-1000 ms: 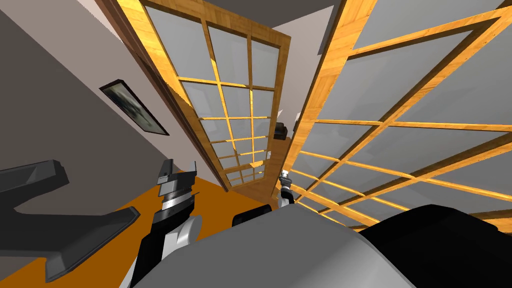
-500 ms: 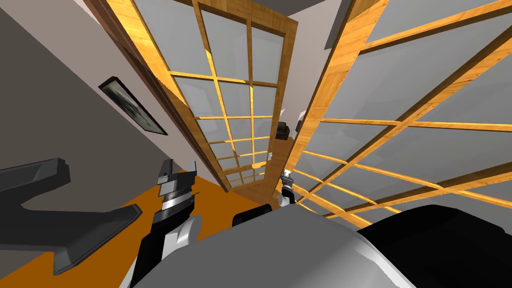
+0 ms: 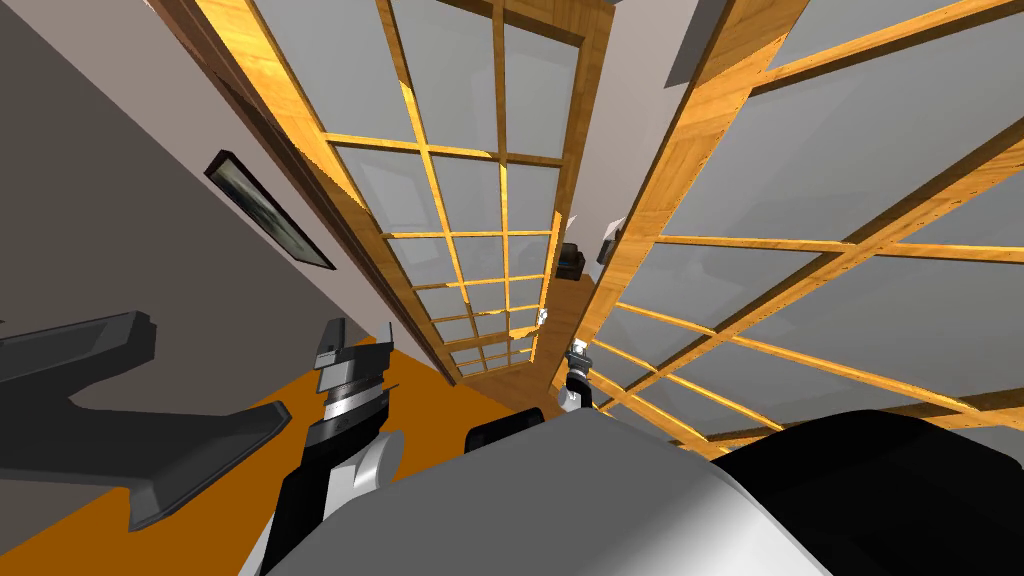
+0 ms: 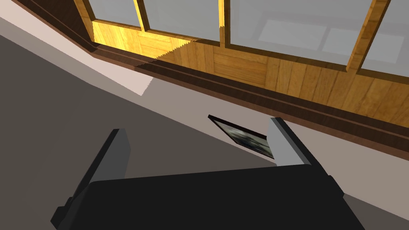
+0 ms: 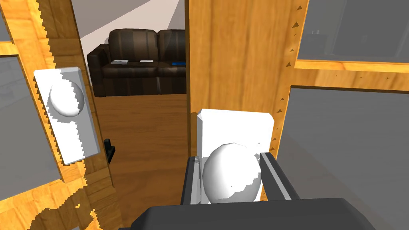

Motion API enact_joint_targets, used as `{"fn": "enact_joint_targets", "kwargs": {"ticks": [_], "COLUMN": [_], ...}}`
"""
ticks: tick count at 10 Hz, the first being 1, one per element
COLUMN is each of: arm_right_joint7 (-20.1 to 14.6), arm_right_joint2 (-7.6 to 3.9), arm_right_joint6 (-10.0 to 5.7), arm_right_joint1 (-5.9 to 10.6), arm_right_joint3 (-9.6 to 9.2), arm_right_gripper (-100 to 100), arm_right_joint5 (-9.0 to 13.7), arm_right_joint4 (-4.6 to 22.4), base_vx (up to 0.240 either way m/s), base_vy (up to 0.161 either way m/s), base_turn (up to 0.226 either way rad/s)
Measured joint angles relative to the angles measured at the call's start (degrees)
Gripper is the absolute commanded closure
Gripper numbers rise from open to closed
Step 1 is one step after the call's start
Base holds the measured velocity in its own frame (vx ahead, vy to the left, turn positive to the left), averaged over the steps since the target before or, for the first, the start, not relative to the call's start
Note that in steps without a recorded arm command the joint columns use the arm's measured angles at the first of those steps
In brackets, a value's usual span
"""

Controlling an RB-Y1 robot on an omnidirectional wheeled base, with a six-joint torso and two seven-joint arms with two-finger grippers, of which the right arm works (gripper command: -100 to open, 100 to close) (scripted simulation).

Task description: Push the door open

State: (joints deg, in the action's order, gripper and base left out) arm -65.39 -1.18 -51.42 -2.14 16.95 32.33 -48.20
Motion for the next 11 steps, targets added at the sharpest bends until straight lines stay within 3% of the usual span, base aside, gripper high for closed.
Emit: {"fn": "enact_joint_targets", "kwargs": {"ticks": [1,2,4,6,7,8,9,10,11], "arm_right_joint7": [0.4,1.3,1.0,1.7,1.4,1.8,2.3,3.1,3.5], "arm_right_joint2": [-0.15,-0.16,-0.61,-0.2,-0.67,-0.21,-0.28,0.45,0.4], "arm_right_joint6": [-0.74,0.11,-1.72,-1.56,-2.76,-2.98,-3.41,-2.43,-2.6], "arm_right_joint1": [1.56,1.49,2.87,2.43,3.45,3.2,4.27,2.79,3.5], "arm_right_joint3": [0.75,1.94,2.42,3.82,4.6,5.07,5.87,6.26,6.9], "arm_right_gripper": [100,100,100,100,100,100,100,100,100], "arm_right_joint5": [0.5,1.3,1.5,2.5,3.1,3.4,3.9,4.2,4.6], "arm_right_joint4": [2.1,1.1,3.7,2.9,5.4,4.6,5.7,2.6,3.4], "base_vx": [0.05,0.051,0.036,0.071,0.069,0.055,0.042,0.042,0.067], "base_vy": [-0.059,-0.055,-0.023,-0.061,-0.061,-0.051,-0.041,-0.039,-0.056], "base_turn": [0.091,0.0,0.037,0.075,0.026,0.034,0.04,0.045,0.085]}}
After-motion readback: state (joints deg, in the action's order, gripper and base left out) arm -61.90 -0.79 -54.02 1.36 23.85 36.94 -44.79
